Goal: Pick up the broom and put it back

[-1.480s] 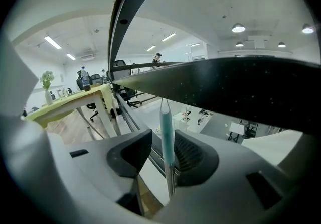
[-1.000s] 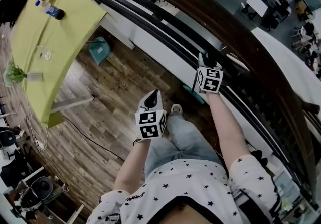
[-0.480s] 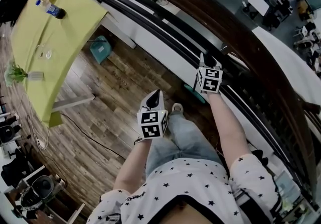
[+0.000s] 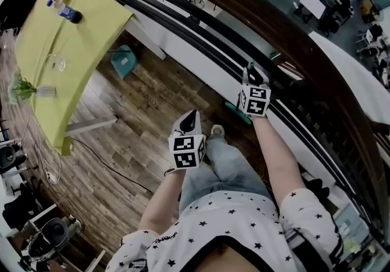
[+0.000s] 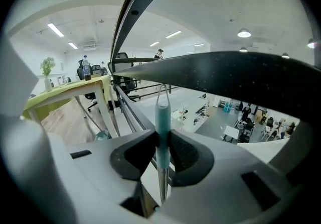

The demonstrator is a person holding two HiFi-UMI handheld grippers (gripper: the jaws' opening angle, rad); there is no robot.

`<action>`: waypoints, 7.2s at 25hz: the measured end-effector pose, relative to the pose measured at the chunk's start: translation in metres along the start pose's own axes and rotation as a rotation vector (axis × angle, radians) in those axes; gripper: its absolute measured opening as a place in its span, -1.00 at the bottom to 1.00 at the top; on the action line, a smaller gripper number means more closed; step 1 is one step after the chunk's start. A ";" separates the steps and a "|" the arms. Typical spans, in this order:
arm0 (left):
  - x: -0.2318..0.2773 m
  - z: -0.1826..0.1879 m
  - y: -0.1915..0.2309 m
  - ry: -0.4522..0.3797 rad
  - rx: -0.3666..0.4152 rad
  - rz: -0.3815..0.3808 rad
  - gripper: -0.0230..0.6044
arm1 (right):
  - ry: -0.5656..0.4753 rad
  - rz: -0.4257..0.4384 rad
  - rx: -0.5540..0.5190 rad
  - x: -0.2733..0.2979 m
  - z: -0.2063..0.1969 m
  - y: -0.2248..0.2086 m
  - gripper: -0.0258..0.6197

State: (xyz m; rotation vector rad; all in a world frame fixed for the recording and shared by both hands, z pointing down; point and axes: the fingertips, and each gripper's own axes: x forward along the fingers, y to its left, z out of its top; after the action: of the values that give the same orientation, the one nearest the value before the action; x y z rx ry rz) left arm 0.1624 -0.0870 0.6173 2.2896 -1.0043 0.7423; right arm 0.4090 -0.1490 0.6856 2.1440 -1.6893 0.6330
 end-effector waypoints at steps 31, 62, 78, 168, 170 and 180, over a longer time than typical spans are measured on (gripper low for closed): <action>-0.084 -0.034 0.032 -0.041 0.007 -0.021 -0.89 | -0.046 -0.036 -0.016 -0.106 -0.019 0.058 -0.68; -0.139 -0.002 0.058 -0.128 -0.008 0.055 -0.89 | -0.090 0.109 -0.077 -0.169 0.040 0.123 -0.68; -0.123 0.009 0.073 -0.174 -0.124 0.203 -0.89 | -0.080 0.320 -0.155 -0.151 0.062 0.162 -0.68; -0.040 0.083 0.412 -0.029 -0.225 0.191 -0.89 | 0.046 0.392 -0.354 0.163 0.128 0.471 -0.68; -0.038 0.080 0.414 -0.024 -0.226 0.194 -0.89 | 0.044 0.395 -0.355 0.168 0.129 0.474 -0.68; -0.031 0.073 0.412 -0.012 -0.232 0.185 -0.89 | 0.021 0.382 -0.349 0.194 0.132 0.480 -0.68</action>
State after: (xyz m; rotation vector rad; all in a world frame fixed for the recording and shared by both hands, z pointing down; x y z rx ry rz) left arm -0.1549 -0.3601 0.6450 2.0243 -1.2513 0.6476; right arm -0.0015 -0.4904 0.6739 1.5868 -2.0436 0.4136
